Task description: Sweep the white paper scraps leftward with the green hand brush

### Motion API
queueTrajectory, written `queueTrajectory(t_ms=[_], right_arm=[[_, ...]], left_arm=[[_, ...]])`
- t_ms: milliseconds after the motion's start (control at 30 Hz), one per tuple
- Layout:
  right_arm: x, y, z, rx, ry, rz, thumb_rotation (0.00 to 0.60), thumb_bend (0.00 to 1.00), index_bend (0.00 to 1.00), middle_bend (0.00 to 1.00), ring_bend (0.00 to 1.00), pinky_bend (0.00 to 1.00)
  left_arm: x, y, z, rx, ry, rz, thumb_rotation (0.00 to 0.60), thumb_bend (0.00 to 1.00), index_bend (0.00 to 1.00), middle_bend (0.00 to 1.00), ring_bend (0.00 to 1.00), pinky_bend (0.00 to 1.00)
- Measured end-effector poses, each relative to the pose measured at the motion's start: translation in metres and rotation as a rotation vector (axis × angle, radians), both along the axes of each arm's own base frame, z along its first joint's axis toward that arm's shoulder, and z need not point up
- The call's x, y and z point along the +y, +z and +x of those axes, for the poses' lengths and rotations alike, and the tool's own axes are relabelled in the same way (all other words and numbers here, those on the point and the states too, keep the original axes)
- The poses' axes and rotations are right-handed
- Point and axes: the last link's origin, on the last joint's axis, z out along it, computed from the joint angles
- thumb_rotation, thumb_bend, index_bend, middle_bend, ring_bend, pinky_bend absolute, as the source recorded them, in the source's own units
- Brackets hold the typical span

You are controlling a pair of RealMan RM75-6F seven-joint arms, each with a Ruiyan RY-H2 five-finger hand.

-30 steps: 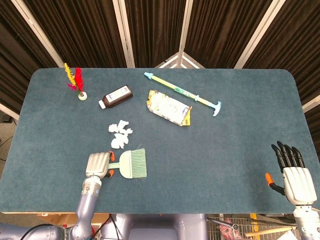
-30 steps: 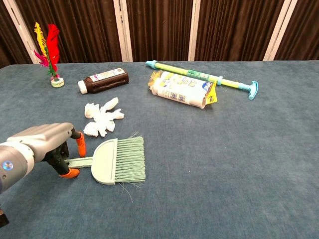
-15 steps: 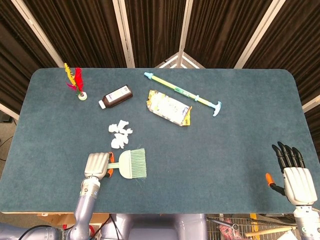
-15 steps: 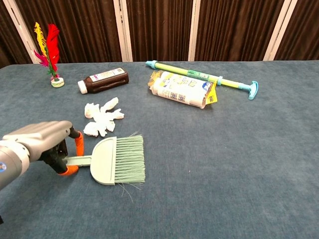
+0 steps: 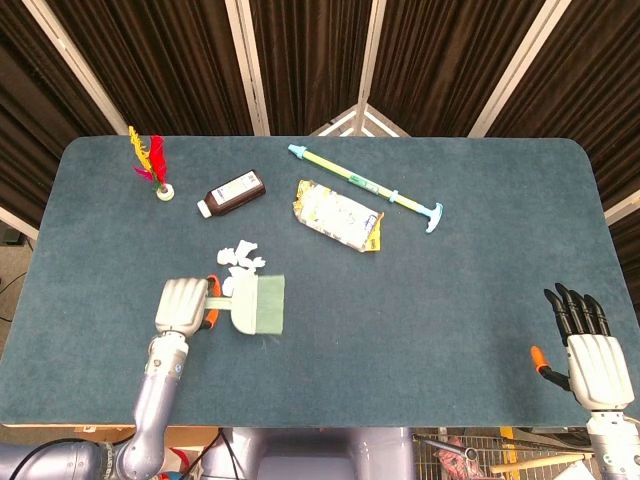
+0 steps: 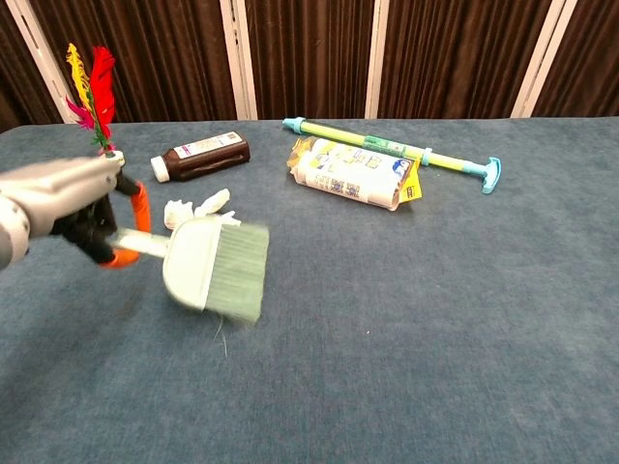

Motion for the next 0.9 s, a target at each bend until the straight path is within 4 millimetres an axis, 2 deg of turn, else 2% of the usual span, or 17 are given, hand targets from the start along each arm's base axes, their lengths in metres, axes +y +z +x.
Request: queueTrajectory(t_ms=[200,467,700,900], right_arm=[[-0.002,-0.002,-0.001,-0.001,-0.013,0.006,0.6,0.38,0.0,0.0,0.0,0.0],[-0.003,0.0,-0.004,-0.019,-0.036,0.004,0.6,0.38,0.0,0.0,0.0,0.0],[-0.004,0.001,-0.004,-0.035,-0.047,0.007,0.6,0.38,0.0,0.0,0.0,0.0],[-0.004,0.002,-0.004,-0.043,-0.053,0.007,0.6,0.38,0.0,0.0,0.0,0.0]], left_arm=[[0.029,0.012,0.036,0.03,-0.09,0.044,0.6,0.71,0.78,1.0,1.0,1.0],[0.068,0.004,0.063,0.11,-0.062,0.026,0.6,0.76,0.79,1.0,1.0,1.0],[0.097,-0.011,0.071,0.188,-0.024,0.007,0.6,0.79,0.79,1.0,1.0,1.0],[0.109,-0.019,0.06,0.251,0.027,-0.017,0.6,0.79,0.79,1.0,1.0,1.0]])
